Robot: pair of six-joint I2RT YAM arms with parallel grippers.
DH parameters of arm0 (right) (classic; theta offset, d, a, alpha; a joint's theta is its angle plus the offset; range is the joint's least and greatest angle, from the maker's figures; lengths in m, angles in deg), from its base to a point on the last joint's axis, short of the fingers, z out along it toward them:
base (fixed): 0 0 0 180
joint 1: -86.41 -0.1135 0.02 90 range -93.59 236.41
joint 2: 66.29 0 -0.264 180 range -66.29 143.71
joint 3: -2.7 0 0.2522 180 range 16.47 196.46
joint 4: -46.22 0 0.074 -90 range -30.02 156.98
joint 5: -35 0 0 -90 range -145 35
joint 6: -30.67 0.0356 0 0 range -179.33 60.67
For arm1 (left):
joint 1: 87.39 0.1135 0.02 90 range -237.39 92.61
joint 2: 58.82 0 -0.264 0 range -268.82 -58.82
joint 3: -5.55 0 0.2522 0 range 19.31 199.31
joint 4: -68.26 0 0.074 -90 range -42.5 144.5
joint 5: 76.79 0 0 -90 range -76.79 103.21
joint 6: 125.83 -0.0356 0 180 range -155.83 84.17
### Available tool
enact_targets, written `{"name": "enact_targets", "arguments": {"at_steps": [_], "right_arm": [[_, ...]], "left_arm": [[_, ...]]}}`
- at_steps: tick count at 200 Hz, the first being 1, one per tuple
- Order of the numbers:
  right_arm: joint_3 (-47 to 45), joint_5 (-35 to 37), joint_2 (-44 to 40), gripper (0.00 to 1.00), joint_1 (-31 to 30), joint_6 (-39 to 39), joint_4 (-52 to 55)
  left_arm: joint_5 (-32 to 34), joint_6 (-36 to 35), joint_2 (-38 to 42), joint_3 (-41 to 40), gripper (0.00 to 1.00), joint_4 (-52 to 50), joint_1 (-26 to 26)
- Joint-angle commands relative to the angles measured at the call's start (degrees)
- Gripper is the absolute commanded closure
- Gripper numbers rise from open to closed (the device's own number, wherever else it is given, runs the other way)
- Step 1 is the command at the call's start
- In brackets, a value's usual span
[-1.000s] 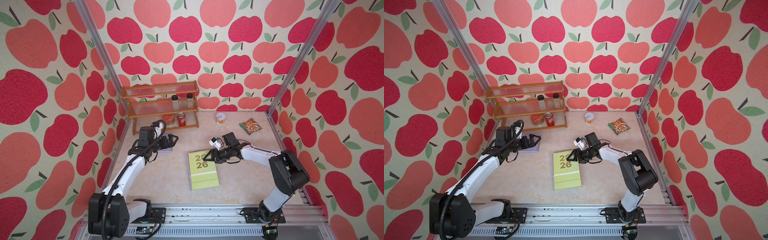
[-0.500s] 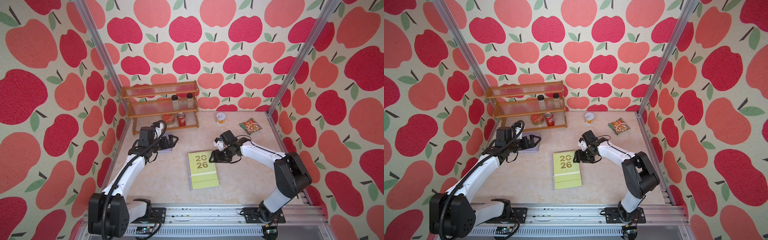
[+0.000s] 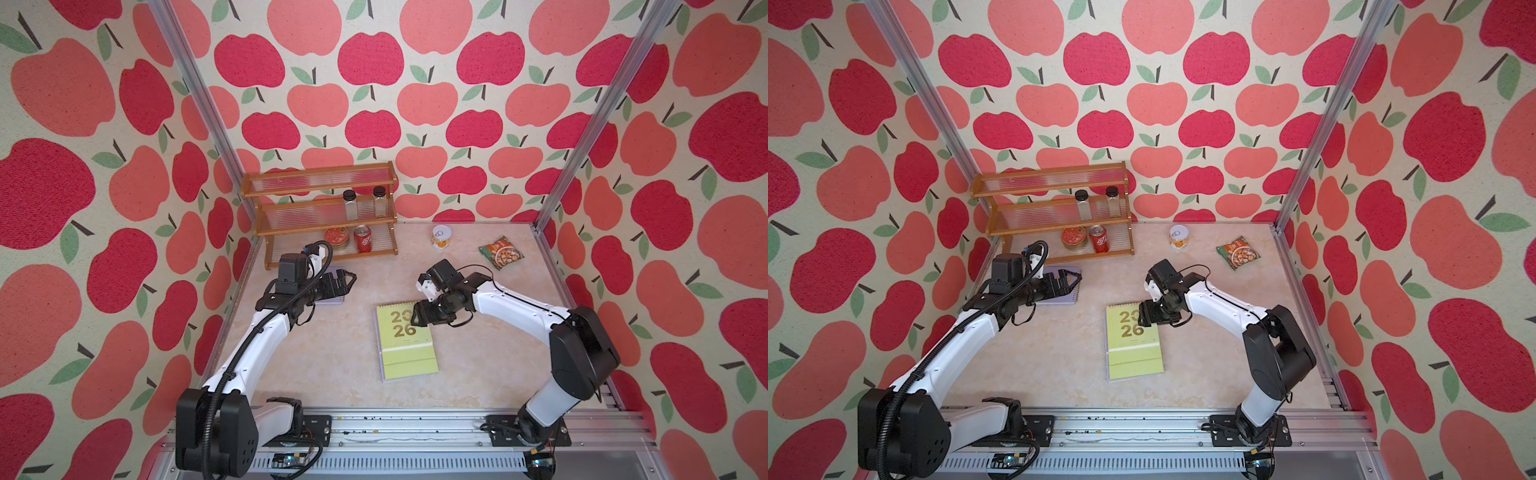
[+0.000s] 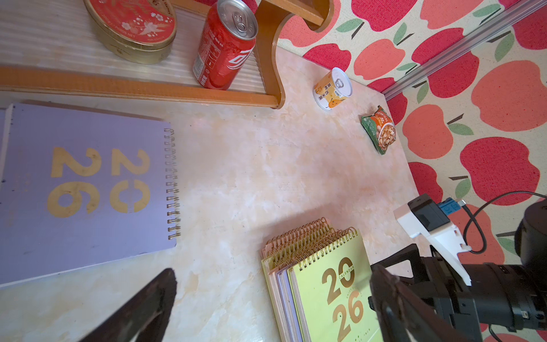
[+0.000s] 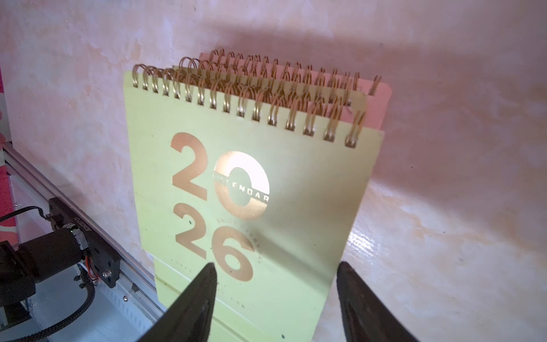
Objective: Stack the calendars
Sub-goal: Place the calendar at the calendar.
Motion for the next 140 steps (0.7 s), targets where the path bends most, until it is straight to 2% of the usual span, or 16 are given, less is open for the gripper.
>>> {"name": "enact_targets", "arguments": {"at_steps": [1,21,37,68,99,140], "right_arm": [[1.4,0.9,0.4,0.33,-0.6,0.1,1.8],[1.3,0.8,0.4,0.33,-0.6,0.5,1.6],[1.1,1.0,0.3,0.33,-0.6,0.6,1.6],[0.7,1.0,0.4,0.33,-0.6,0.6,1.7],[0.6,0.7,0.8,0.33,-0.6,0.5,1.3],[-0.1,0.3,0.4,0.33,-0.6,0.7,0.6]], "left_arm": [[-0.5,-0.5,1.0,0.5,0.0,-2.2,-0.5],[-5.3,1.2,0.9,-1.1,0.0,-3.6,-0.9],[-8.0,2.6,0.7,-3.2,0.0,-4.7,-3.2],[-5.1,5.5,0.5,-6.9,0.0,-5.7,-10.9],[-4.5,8.4,-2.5,-8.8,0.0,-2.5,-15.9],[-4.1,9.6,-5.8,-8.6,0.0,-0.1,-18.5]]}}
